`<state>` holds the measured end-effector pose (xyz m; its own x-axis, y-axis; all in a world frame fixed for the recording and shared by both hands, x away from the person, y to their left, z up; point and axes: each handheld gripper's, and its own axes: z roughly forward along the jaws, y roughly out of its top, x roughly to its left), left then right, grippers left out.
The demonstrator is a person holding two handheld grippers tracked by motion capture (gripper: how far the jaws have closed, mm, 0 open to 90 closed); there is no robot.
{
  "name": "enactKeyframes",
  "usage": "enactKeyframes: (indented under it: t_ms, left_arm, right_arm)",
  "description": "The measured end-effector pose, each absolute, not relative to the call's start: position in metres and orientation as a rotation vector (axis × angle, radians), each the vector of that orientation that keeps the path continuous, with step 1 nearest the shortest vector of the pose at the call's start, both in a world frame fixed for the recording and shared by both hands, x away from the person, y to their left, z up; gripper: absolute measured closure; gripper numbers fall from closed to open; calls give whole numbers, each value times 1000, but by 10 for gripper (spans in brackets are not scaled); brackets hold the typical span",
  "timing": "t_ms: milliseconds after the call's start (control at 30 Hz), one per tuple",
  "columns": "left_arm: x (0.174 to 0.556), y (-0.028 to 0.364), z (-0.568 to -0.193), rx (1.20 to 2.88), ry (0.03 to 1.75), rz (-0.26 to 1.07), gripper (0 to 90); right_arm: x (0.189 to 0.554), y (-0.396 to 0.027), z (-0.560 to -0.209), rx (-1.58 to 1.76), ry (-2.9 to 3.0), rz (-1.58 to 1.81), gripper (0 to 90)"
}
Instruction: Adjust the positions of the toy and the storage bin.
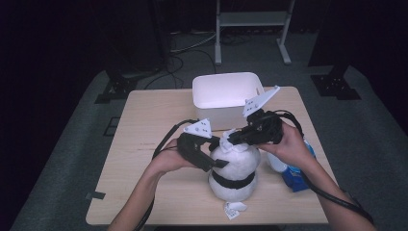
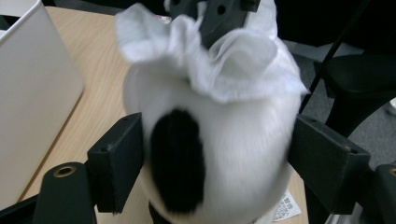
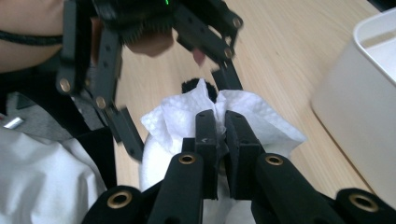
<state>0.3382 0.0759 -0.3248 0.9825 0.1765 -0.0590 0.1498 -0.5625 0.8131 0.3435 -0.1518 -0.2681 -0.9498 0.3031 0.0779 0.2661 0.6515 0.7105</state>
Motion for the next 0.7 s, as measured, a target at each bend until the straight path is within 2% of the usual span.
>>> enactKeyframes:
  t_ms: [133, 300, 333, 467, 500, 700]
  left_arm:
    - [341, 76, -333, 2186, 245, 5, 196]
    - [344, 68, -344, 2175, 237, -32, 142]
    - [345, 67, -345, 2164, 230, -39, 157]
    - [346, 72, -345, 2142, 213, -31, 349]
    - [345, 73, -343, 2145, 211, -18, 372]
    - [342, 83, -333, 2185, 208, 29, 405]
  right_arm:
    - [346, -166, -271, 536, 2802, 1227, 840]
    - [346, -172, -274, 556, 2795, 1252, 840]
    - [345, -172, -273, 555, 2793, 1245, 839]
    - [345, -172, -271, 550, 2792, 1239, 839]
    - [345, -171, -270, 549, 2787, 1243, 839]
    - [343, -160, -264, 487, 2765, 1234, 839]
